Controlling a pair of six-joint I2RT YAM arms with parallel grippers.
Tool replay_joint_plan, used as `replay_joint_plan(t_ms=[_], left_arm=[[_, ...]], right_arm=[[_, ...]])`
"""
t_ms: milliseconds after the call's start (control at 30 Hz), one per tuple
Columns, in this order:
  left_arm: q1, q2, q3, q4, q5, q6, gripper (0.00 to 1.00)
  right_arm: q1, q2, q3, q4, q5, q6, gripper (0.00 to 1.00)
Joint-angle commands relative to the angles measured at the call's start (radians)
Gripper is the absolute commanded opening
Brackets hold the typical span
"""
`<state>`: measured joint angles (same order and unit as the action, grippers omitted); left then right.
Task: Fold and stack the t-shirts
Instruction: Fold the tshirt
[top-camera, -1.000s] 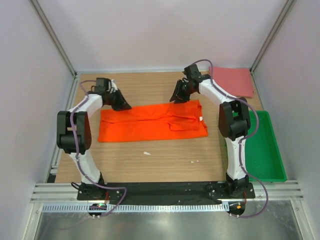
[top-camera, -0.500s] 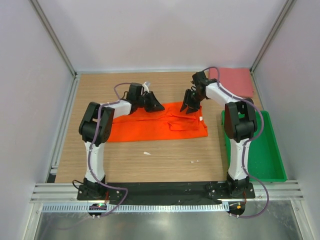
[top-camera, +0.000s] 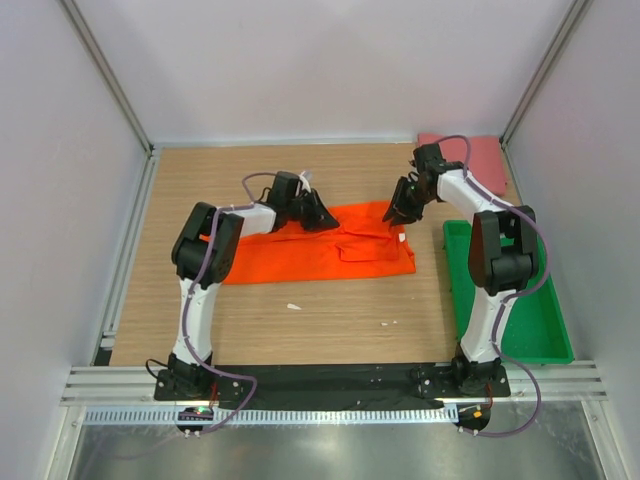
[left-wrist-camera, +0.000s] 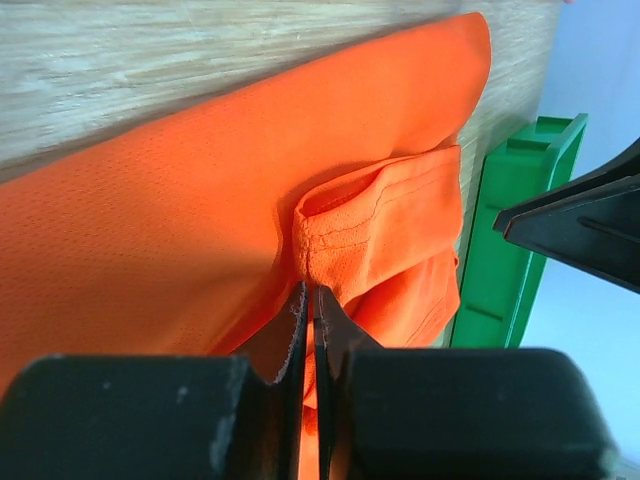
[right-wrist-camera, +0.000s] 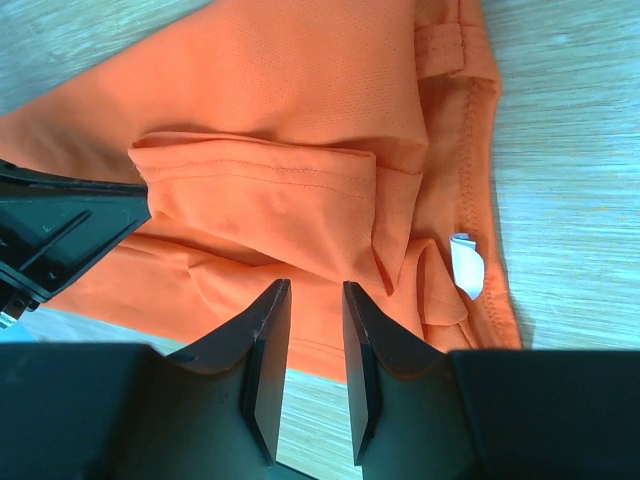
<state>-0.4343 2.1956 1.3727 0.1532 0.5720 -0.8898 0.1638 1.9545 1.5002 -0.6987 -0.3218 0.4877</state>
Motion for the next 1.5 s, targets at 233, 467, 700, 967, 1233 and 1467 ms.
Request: replay_joint_plan(t_ms=[233,467,700,967,1233,1467], left_arm=[[-0.027,-0.014,-0.017,-0.085,0.000,0.003,0.01],[-0.027,-0.039,-0.037,-0.193,-0.023,0.066,0.03],[-0.024,-0.065,0.103,-0.360,-0.027,0.150,0.22],[0.063,-0.148,0.224,-0.552,-0.012,0.222,0.27],[0.264,-0.258,0.160,-0.831,-0.151,0.517,0.31],[0.394,-0.352,0.014,-0.850,-0.299,0.543,0.31]], right_arm=[[-0.017,-0.043,-0.018,0.045,-0.045,-0.017,0.33],[-0.021,-0.060,-0.073,0.079,-0.069,0.008,0.33],[-0.023,-0.114,-0.123,0.074,-0.034,0.023,0.37],[-0.015,-0.186,-0.159,-0.017,0.150,0.201,0.43],[0.086,-0.256,-0.192,0.011,0.272,0.440,0.61],[0.201,-0.172,-0.074,-0.096,0.394,0.569,0.77]])
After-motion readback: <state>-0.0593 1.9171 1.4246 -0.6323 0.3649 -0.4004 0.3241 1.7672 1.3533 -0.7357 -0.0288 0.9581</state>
